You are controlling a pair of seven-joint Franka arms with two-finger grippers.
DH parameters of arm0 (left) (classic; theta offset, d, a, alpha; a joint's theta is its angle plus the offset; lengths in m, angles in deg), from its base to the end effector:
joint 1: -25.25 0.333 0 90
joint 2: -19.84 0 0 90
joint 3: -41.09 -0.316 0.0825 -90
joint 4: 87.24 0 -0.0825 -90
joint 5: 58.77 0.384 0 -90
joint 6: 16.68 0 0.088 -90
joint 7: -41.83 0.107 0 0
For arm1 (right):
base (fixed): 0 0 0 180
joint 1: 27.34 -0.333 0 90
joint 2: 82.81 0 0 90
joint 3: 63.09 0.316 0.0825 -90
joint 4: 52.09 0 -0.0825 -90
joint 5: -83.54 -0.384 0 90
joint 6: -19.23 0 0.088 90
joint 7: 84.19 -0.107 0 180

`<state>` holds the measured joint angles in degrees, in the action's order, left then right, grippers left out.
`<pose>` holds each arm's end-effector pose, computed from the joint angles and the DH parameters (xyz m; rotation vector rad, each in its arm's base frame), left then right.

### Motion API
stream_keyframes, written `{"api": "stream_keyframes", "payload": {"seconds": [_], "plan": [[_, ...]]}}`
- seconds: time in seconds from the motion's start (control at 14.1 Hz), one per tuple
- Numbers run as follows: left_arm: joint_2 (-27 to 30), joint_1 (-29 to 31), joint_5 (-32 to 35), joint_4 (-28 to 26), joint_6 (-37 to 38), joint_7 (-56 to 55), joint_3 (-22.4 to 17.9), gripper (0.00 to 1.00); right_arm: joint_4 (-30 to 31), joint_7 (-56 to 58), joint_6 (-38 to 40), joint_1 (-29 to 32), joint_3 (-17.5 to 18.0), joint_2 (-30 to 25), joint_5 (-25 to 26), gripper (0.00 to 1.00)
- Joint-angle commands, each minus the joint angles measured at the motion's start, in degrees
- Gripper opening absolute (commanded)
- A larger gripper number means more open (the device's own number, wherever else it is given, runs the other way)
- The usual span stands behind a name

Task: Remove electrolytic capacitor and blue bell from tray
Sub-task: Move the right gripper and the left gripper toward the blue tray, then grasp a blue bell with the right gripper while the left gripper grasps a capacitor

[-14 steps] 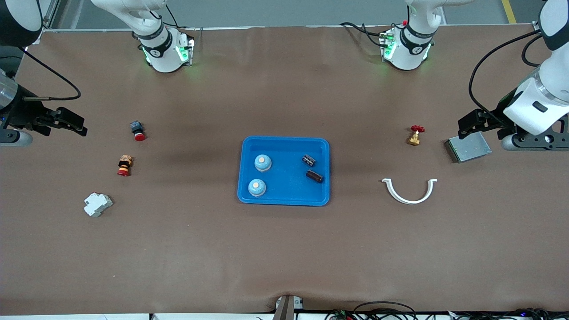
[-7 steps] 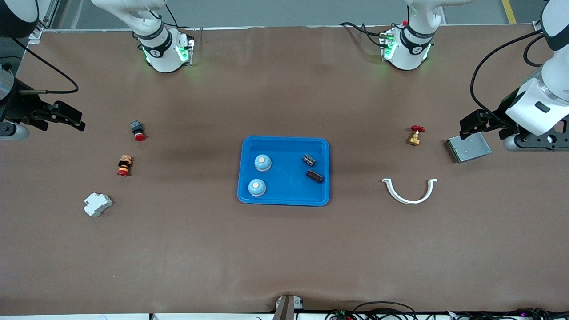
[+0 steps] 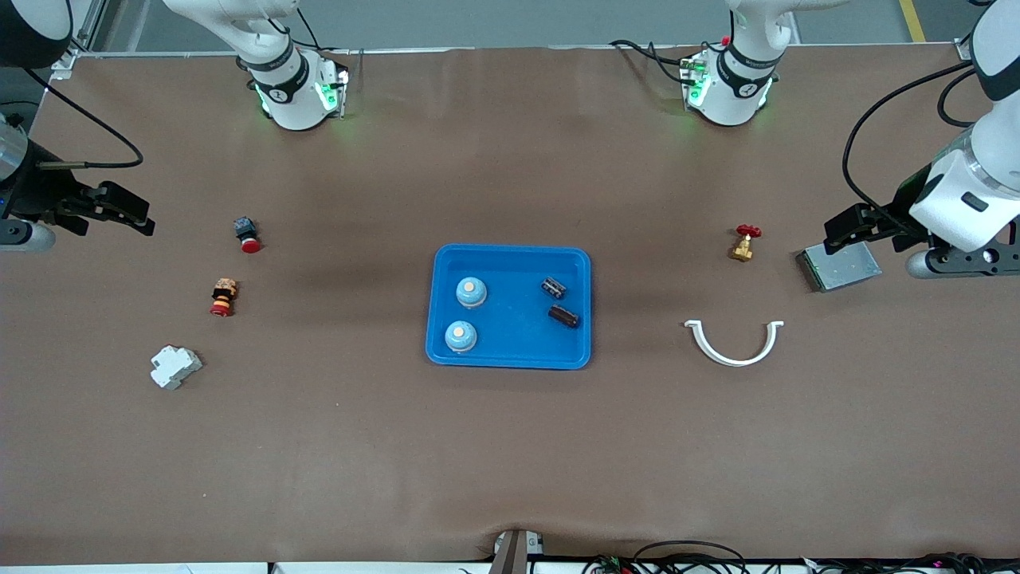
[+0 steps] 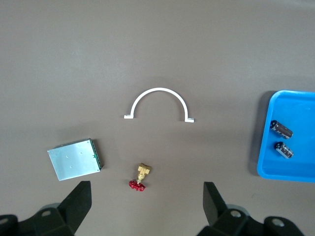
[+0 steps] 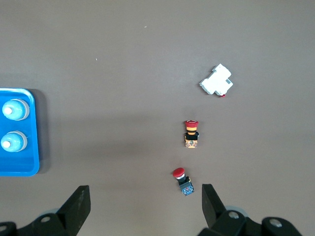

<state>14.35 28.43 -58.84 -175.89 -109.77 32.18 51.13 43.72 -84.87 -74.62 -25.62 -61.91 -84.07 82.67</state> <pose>0.5833 -0.0656 0.5864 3.1252 0.0772 -0.0301 0.5515 -0.0036 0.5945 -3.1267 0.0350 0.0191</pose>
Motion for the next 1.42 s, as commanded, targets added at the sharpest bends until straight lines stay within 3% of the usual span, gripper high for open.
{"api": "stream_keyframes", "payload": {"seconds": [0.0,0.35,0.57,0.92,1.13,1.35], "plan": [[0.0,-0.1,-1.4,0.3,0.3,-2.0,0.0,1.00,1.6,-1.5,-0.7,-0.5,0.4,-1.0,-0.6,1.00],[-0.8,-0.6,-3.3,0.3,0.6,-4.6,0.4,1.00,7.9,-19.4,-2.6,-9.5,0.5,-1.6,-1.0,1.00],[-2.9,-3.3,-6.4,0.4,0.2,-11.9,1.2,1.00,18.1,-20.8,-12.9,-11.2,0.5,-3.4,-7.3,1.00],[-8.1,-8.7,-6.3,1.5,-1.8,-25.5,1.6,1.00,28.4,-34.3,-29.0,-21.5,0.6,-2.8,-6.8,1.00],[-13.5,-12.7,-6.3,4.4,-3.1,-31.6,1.5,1.00,29.5,-44.9,-35.6,-27.5,0.6,2.0,-2.6,1.00],[-17.9,-15.9,-6.2,5.2,-8.8,-47.7,1.6,1.00,29.0,-55.3,-43.4,-32.5,0.6,9.3,0.5,1.00]]}}
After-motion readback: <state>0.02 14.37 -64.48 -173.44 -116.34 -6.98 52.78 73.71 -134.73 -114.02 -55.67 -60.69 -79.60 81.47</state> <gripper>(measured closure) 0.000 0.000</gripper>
